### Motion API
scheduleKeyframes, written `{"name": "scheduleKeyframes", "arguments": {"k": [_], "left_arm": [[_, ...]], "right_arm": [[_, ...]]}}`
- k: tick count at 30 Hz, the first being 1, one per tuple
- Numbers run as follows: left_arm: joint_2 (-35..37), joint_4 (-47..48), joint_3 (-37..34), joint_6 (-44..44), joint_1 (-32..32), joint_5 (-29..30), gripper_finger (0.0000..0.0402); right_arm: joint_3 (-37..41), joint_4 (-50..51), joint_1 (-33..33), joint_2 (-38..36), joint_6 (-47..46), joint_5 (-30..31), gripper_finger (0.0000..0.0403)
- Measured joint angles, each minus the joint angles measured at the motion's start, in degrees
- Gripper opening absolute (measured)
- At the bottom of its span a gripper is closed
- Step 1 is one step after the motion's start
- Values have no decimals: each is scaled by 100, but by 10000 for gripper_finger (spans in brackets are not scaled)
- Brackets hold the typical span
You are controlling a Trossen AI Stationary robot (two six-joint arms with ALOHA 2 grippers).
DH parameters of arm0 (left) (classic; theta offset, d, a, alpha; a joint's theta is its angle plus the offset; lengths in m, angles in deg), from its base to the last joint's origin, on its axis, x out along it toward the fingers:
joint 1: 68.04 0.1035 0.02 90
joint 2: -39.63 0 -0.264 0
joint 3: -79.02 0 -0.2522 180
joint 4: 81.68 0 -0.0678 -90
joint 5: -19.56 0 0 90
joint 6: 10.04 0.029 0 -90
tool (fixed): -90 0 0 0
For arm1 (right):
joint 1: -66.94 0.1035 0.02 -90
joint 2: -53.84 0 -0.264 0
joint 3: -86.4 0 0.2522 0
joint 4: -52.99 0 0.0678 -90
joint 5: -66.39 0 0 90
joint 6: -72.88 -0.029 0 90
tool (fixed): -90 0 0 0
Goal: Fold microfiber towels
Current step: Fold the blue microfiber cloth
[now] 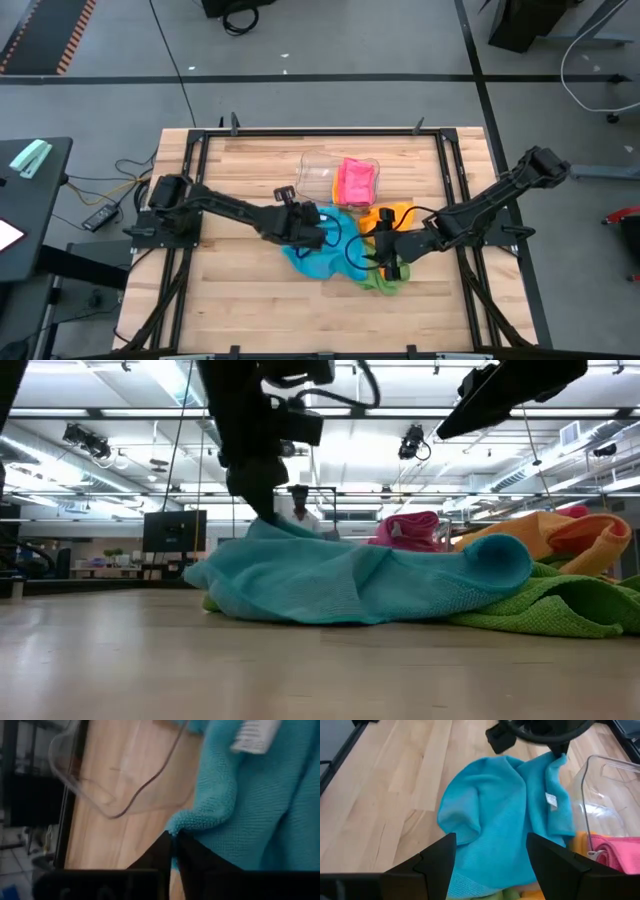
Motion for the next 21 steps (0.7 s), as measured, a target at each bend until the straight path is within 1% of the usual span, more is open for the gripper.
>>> {"name": "scheduleKeyframes", "arguments": {"k": [3, 7, 9, 12, 15, 19, 21], "left_arm": [[47, -314, 2, 430, -176, -38, 80], [211, -593, 2, 751, -463, -30, 142], [251, -881, 2, 935, -644, -53, 172], [252, -1345, 2, 1208, -925, -378, 205], [51, -1857, 13, 1277, -1120, -805, 221], [-343, -2162, 0, 1024, -1243, -989, 222], [-462, -2261, 2, 1026, -1292, -1171, 220]], "right_arm": [[0, 4, 3, 70, -7, -2, 251], [0, 47, 1, 91, -4, 1, 251], [0, 91, 1, 77, 40, 36, 251], [0, 98, -1, 65, 137, 150, 251], [0, 75, 1, 65, 174, 252, 251], [0, 10, -20, 65, 146, 265, 251], [0, 0, -21, 65, 98, 269, 251]]}}
